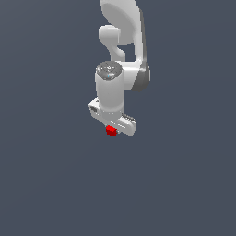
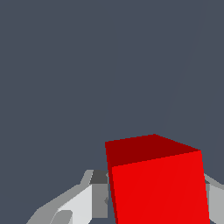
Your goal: Pick up the red cube and move it to a goal position.
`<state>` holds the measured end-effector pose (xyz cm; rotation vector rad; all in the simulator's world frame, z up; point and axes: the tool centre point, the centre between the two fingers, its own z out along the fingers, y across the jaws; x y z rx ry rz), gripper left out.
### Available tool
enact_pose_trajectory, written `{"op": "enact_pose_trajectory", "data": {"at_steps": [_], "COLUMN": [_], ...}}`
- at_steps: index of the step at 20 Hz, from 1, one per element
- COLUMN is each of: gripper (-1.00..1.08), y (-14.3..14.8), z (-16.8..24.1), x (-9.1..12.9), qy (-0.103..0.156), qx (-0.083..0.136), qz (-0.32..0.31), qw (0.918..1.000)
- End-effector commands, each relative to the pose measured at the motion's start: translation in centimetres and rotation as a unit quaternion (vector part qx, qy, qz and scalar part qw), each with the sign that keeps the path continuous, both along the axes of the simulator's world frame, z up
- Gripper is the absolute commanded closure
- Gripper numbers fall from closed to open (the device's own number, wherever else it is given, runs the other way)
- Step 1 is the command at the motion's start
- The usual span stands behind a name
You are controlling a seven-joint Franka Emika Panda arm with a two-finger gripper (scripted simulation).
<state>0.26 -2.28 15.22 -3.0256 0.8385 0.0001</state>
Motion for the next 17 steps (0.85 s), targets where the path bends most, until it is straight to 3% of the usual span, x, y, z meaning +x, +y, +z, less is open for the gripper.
{"op": "enact_pose_trajectory", "data": {"at_steps": [1,9,17], "gripper": [1.08,1.08,1.08], "y": [-1.9,-6.3,-7.7], "z": [2.3,7.8,9.4], "x": [-0.4,-1.1,-1.1], "qy": [0.000,0.000,0.000], "qx": [0.000,0.000,-0.001], "qz": [0.000,-0.001,-0.001], "qw": [1.0000,1.0000,1.0000]}}
